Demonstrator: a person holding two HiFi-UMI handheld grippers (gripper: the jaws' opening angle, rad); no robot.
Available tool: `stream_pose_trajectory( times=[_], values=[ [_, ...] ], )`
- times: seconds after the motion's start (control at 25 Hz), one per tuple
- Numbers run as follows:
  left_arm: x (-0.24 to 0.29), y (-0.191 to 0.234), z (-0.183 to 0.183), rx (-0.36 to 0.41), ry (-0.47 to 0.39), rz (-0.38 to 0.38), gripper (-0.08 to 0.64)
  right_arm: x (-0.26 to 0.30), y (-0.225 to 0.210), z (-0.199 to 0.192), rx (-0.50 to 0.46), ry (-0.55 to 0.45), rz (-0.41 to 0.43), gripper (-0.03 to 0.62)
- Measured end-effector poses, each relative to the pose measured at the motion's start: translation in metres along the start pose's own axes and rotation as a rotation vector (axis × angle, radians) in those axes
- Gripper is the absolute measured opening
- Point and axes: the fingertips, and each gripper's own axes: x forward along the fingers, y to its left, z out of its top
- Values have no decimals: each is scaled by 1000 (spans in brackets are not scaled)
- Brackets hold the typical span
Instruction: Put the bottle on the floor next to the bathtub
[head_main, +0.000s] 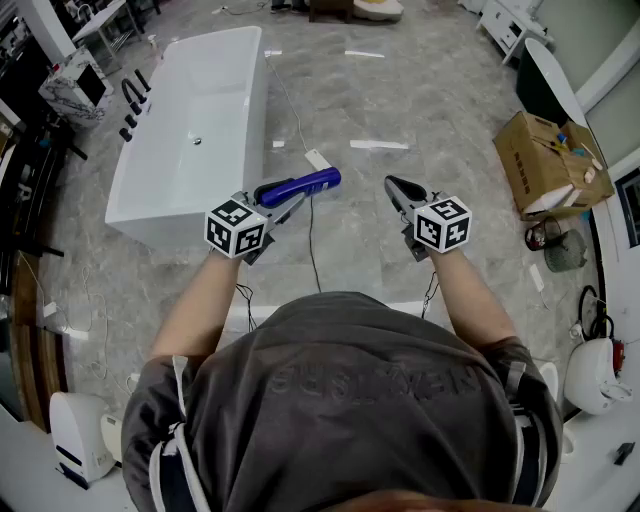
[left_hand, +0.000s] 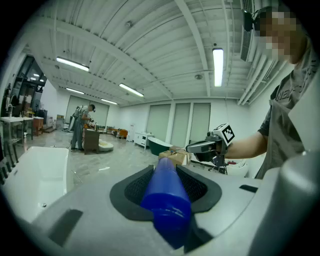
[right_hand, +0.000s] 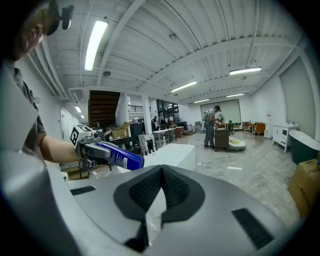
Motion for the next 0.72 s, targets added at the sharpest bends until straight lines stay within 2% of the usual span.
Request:
stream_pose_trajectory(
  times=[0.32,0.72],
  values=[
    [5,3,0,-3,-2,3,135,1,-6,-1,2,-1,2,-11],
    [20,1,4,-6,19,33,135,-3,-20,-7,-13,6,48,-8]
  ],
)
